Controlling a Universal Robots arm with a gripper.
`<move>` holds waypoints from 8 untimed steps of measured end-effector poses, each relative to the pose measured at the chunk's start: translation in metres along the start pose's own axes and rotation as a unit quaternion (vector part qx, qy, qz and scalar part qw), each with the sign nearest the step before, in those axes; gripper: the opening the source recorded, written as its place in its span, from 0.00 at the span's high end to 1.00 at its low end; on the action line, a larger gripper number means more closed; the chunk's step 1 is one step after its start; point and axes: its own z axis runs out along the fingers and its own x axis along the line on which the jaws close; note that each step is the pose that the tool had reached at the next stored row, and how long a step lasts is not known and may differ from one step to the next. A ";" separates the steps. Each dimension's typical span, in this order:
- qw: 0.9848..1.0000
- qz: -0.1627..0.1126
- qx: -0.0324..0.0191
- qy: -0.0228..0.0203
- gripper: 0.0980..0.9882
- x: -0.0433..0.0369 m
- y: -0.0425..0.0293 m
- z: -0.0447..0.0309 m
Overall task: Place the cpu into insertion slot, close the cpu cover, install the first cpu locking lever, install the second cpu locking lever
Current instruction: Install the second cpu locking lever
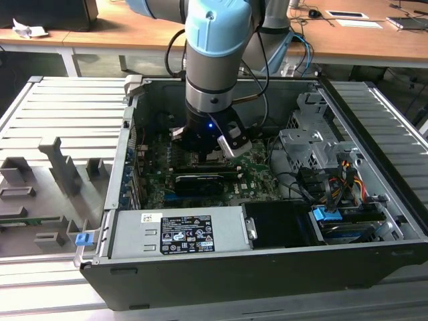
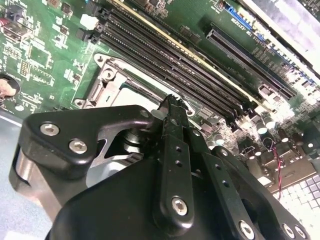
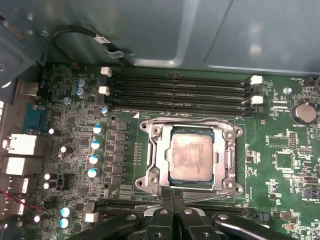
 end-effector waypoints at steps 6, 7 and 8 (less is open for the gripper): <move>1.000 0.000 -0.006 0.000 0.99 0.0092 0.0000 0.0007; 1.000 0.000 -0.006 0.000 0.99 0.0096 -0.0006 0.0007; 1.000 0.000 -0.008 0.000 0.99 0.0098 -0.0020 0.0006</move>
